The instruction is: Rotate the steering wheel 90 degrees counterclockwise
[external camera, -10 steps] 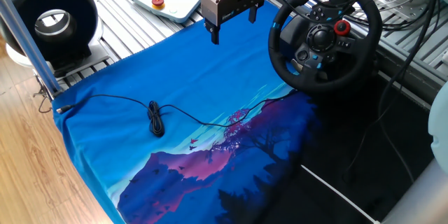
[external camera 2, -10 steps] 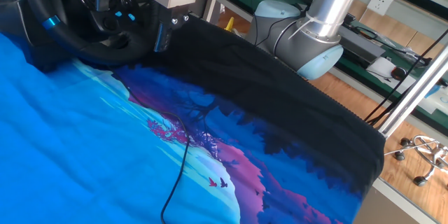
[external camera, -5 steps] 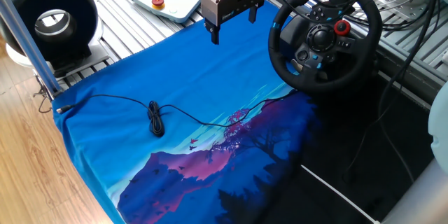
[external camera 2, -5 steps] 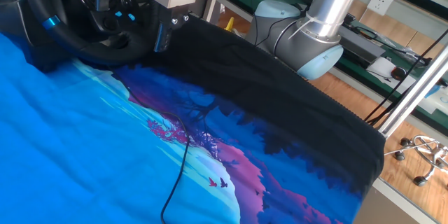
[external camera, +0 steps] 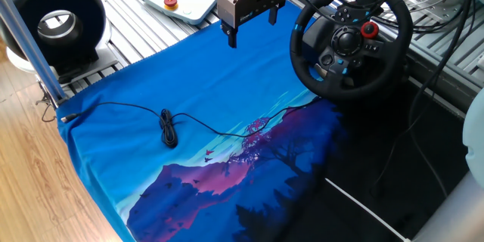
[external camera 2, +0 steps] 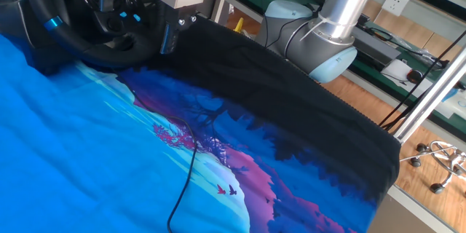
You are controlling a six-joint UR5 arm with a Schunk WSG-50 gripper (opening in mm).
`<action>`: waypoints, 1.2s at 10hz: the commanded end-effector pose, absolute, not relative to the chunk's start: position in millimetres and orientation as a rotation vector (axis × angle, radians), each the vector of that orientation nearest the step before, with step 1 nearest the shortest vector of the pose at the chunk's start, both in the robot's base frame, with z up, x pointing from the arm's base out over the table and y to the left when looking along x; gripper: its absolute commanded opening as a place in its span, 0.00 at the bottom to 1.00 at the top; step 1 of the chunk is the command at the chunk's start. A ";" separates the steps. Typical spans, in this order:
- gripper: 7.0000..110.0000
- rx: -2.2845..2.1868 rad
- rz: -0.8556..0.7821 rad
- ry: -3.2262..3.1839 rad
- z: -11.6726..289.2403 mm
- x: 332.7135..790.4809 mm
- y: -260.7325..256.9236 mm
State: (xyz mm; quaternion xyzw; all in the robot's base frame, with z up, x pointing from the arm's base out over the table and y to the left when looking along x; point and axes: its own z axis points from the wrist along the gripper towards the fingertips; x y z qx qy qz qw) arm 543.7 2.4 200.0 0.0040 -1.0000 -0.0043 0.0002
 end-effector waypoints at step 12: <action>0.00 0.071 0.078 -2.990 203.5 507.1 -10.6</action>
